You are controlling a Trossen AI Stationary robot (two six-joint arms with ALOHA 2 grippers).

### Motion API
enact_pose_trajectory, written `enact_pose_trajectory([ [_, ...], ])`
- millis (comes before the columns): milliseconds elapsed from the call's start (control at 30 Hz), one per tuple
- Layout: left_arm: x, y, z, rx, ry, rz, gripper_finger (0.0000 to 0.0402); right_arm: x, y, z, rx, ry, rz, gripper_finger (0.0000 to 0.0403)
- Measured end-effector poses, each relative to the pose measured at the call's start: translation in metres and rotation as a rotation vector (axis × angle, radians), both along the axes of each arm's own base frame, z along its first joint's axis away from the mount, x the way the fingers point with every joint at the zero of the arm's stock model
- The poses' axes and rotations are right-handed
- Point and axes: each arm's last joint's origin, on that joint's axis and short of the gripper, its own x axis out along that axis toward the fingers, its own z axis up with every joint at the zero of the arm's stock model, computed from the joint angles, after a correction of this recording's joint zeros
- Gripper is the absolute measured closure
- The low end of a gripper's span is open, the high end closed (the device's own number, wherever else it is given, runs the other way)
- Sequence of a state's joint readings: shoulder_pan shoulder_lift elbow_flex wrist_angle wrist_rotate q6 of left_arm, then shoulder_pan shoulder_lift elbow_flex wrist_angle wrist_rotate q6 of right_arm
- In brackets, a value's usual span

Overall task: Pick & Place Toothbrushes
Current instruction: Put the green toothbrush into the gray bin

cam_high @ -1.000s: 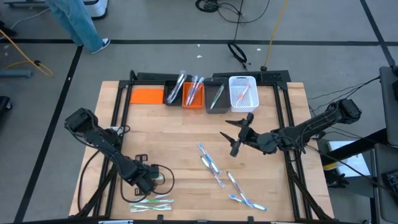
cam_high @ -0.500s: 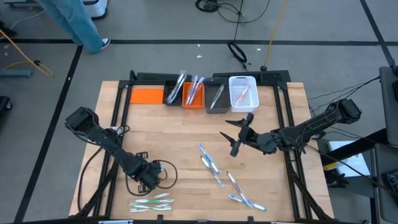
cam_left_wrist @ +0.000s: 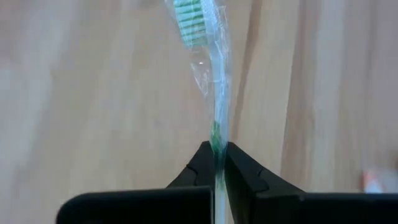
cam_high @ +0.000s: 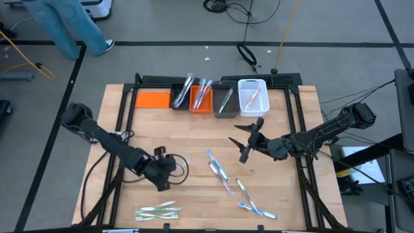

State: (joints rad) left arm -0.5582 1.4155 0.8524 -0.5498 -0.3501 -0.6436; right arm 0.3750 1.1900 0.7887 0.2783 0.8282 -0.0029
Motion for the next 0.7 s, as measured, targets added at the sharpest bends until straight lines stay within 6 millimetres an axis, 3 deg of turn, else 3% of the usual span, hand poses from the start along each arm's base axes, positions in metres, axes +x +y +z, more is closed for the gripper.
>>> enact_pose_trajectory([
  [467,0.053,0.035,0.052,0.225,-0.571,-0.075,0.0391,0.001,0.002,0.0,0.053,-0.012,0.066,0.0165],
  [700,0.069,0.058,0.073,0.256,-0.776,-0.097,0.0397,0.001,0.002,0.001,0.059,-0.027,0.067,0.0165],
])
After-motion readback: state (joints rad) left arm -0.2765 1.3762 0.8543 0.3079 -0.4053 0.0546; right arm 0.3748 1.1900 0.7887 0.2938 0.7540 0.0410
